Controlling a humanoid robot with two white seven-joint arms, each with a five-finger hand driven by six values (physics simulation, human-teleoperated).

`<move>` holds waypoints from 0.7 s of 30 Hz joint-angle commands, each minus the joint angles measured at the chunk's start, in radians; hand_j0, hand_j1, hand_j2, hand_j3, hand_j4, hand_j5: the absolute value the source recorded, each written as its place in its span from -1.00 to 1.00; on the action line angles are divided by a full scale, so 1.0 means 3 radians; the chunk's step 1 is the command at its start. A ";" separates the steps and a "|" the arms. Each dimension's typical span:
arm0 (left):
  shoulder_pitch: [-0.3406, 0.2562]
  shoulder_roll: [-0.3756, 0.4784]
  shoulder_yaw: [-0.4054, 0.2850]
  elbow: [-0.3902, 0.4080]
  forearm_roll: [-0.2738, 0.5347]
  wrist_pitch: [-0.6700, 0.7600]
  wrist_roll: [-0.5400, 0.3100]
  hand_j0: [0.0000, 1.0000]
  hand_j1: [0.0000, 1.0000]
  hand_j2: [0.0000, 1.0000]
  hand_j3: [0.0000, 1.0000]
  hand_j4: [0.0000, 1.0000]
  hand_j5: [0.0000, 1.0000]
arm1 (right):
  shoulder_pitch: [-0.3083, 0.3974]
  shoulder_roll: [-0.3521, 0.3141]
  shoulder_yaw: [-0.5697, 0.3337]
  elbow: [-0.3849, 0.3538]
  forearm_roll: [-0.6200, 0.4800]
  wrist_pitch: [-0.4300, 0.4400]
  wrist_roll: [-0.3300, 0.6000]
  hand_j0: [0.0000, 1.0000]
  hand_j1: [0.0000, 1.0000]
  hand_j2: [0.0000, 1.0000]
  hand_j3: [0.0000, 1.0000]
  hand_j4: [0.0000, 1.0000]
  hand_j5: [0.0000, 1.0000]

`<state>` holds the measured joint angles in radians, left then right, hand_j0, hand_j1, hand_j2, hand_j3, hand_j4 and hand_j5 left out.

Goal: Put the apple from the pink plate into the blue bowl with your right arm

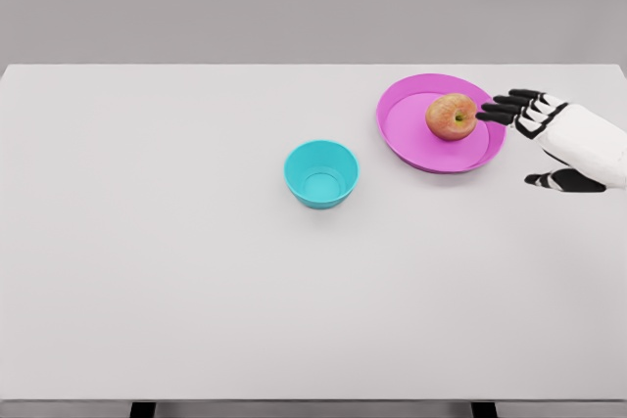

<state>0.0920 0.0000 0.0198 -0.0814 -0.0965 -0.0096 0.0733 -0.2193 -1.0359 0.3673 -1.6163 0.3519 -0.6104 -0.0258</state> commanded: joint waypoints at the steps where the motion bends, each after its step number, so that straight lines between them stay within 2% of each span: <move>1: 0.0000 0.0000 0.0001 0.0000 -0.0001 0.0001 0.0001 1.00 1.00 1.00 1.00 1.00 1.00 | 0.0000 -0.0004 0.0039 -0.0038 -0.0017 -0.0002 0.0004 1.00 1.00 1.00 1.00 1.00 1.00; 2: 0.0000 0.0000 0.0001 0.0000 -0.0001 0.0001 0.0001 1.00 1.00 1.00 1.00 1.00 1.00 | -0.0005 -0.0004 0.0023 -0.0033 -0.0017 -0.0002 0.0004 1.00 1.00 1.00 1.00 1.00 1.00; 3: 0.0000 0.0000 0.0001 0.0000 -0.0001 0.0001 0.0001 1.00 1.00 1.00 1.00 1.00 1.00 | -0.0005 -0.0004 -0.0002 0.0074 -0.0022 -0.0002 0.0004 1.00 1.00 1.00 1.00 1.00 1.00; 4: 0.0000 0.0000 0.0001 0.0000 -0.0001 0.0001 0.0001 1.00 1.00 1.00 1.00 1.00 1.00 | -0.0010 0.0001 -0.0058 0.0396 -0.0022 -0.0002 0.0004 1.00 1.00 1.00 1.00 1.00 1.00; 6: 0.0000 0.0000 0.0001 0.0000 -0.0001 0.0001 0.0001 1.00 1.00 1.00 1.00 1.00 1.00 | -0.0010 0.0001 -0.0222 0.0647 -0.0022 -0.0002 0.0070 1.00 1.00 1.00 1.00 1.00 1.00; 7: 0.0000 0.0000 0.0001 0.0000 -0.0001 0.0001 0.0001 1.00 1.00 1.00 1.00 1.00 1.00 | -0.0010 0.0001 -0.0350 0.0678 -0.0022 -0.0002 0.0351 1.00 1.00 1.00 1.00 1.00 1.00; 8: 0.0000 0.0000 0.0001 0.0000 -0.0001 0.0001 0.0001 1.00 1.00 1.00 1.00 1.00 1.00 | -0.0020 0.0007 -0.0503 0.0648 -0.0022 -0.0002 0.0980 1.00 1.00 1.00 1.00 1.00 1.00; 9: 0.0000 0.0000 0.0001 0.0000 -0.0001 0.0001 0.0001 1.00 1.00 1.00 1.00 1.00 1.00 | -0.0174 0.0058 -0.0483 0.0642 -0.0027 -0.0002 0.1359 1.00 1.00 1.00 1.00 1.00 1.00; 11: 0.0000 0.0000 0.0001 0.0000 -0.0001 0.0001 0.0001 1.00 1.00 1.00 1.00 1.00 1.00 | -0.0393 0.0150 -0.0437 0.0698 -0.0027 -0.0002 0.1844 1.00 1.00 1.00 1.00 1.00 1.00; 12: 0.0000 0.0000 0.0001 0.0000 -0.0001 -0.0004 0.0001 1.00 1.00 1.00 1.00 1.00 1.00 | -0.0644 0.0195 -0.0238 0.0841 -0.0027 -0.0002 0.1947 1.00 1.00 1.00 1.00 1.00 1.00; 14: 0.0000 0.0000 0.0001 0.0000 -0.0001 0.0001 0.0001 1.00 1.00 1.00 1.00 1.00 1.00 | -0.1390 0.0477 0.0452 0.1450 -0.0022 -0.0002 0.2122 1.00 1.00 1.00 1.00 1.00 1.00; 15: 0.0000 0.0000 0.0001 0.0000 -0.0001 0.0001 0.0001 1.00 1.00 1.00 1.00 1.00 1.00 | -0.1554 0.0589 0.0626 0.1599 -0.0022 -0.0002 0.2122 1.00 1.00 1.00 1.00 1.00 1.00; 19: 0.0000 0.0000 0.0001 0.0000 -0.0001 0.0001 0.0001 1.00 1.00 1.00 1.00 1.00 1.00 | -0.1938 0.0850 0.0948 0.1675 -0.0022 -0.0002 0.2122 1.00 1.00 1.00 1.00 1.00 1.00; 20: 0.0000 0.0000 0.0001 0.0000 -0.0001 0.0001 0.0001 1.00 1.00 1.00 1.00 1.00 1.00 | -0.2055 0.0957 0.1097 0.1782 -0.0017 -0.0002 0.2122 1.00 1.00 1.00 1.00 1.00 1.00; 21: 0.0000 0.0000 0.0001 0.0000 -0.0001 0.0001 0.0001 1.00 1.00 1.00 1.00 1.00 1.00 | -0.2107 0.1004 0.1117 0.1905 -0.0017 -0.0002 0.2122 1.00 1.00 1.00 1.00 1.00 1.00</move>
<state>0.0920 0.0000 0.0198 -0.0813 -0.0965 -0.0093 0.0735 -0.8575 -0.7813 0.6417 -1.1031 0.3500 -0.6127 0.6016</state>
